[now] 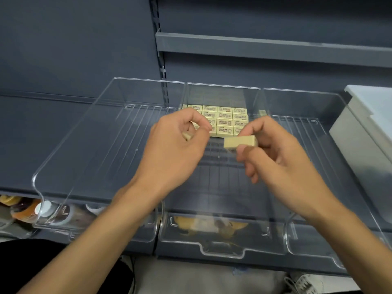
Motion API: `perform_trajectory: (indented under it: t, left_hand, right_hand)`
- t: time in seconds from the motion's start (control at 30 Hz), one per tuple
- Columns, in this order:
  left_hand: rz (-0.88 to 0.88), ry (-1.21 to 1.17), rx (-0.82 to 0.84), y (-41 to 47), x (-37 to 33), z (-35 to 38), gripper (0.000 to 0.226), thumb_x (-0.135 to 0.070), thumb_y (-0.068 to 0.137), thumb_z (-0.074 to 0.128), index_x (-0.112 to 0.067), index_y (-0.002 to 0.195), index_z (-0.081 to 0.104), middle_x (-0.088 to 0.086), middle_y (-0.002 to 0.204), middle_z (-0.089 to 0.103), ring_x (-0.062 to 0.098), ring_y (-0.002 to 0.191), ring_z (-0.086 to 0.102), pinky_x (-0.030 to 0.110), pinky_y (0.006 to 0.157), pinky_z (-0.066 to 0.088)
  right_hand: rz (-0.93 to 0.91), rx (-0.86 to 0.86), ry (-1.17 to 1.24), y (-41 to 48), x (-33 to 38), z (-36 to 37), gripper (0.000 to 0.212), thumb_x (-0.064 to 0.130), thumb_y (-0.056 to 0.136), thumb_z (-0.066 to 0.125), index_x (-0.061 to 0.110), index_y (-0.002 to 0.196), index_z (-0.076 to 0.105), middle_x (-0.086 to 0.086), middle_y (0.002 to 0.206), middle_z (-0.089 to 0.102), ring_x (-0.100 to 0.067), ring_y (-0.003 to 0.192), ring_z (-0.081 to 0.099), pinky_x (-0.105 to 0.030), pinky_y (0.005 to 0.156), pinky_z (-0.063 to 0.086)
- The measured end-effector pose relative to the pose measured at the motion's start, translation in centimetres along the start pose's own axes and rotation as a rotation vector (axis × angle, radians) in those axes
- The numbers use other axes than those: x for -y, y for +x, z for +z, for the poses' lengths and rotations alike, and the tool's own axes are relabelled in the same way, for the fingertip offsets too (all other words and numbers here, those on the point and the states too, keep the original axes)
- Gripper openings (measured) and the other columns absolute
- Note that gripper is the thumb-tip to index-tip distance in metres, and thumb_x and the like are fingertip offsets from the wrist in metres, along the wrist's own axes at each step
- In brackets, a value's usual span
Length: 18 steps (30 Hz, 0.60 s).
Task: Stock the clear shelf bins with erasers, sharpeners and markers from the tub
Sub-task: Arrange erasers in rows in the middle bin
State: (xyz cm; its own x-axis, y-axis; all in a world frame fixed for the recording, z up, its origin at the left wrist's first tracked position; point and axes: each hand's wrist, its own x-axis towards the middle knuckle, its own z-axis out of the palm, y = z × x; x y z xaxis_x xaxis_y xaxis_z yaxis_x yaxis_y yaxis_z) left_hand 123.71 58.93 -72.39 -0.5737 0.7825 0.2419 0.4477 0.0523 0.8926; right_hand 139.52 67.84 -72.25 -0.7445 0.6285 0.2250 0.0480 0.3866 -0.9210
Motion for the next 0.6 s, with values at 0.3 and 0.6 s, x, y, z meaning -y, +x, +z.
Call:
perform_trajectory:
  t: [0.3, 0.6]
  left_hand:
    - [-0.041, -0.084, -0.175, 0.9, 1.4, -0.7, 0.023, -0.012, 0.093, 0.055, -0.027, 0.076, 0.061, -0.006, 0.053, 0.054, 0.011, 0.047, 0.047, 0.031, 0.051, 0.040]
    - [-0.028, -0.145, -0.178, 0.9, 1.5, -0.8, 0.015, -0.018, 0.083, 0.050, -0.019, 0.075, 0.063, -0.013, 0.047, 0.051, 0.005, 0.045, 0.047, 0.028, 0.053, 0.039]
  right_hand:
    - [0.008, 0.118, -0.395, 5.6, -1.9, 1.3, 0.030, 0.009, 0.084, 0.067, 0.025, 0.106, 0.055, 0.005, 0.100, 0.065, -0.021, 0.075, 0.064, -0.042, 0.075, 0.055]
    - [0.101, 0.240, -0.836, 11.3, -5.7, 6.4, 0.015, 0.023, 0.086, 0.068, 0.023, 0.099, 0.061, -0.001, 0.098, 0.044, -0.028, 0.090, 0.054, -0.027, 0.073, 0.036]
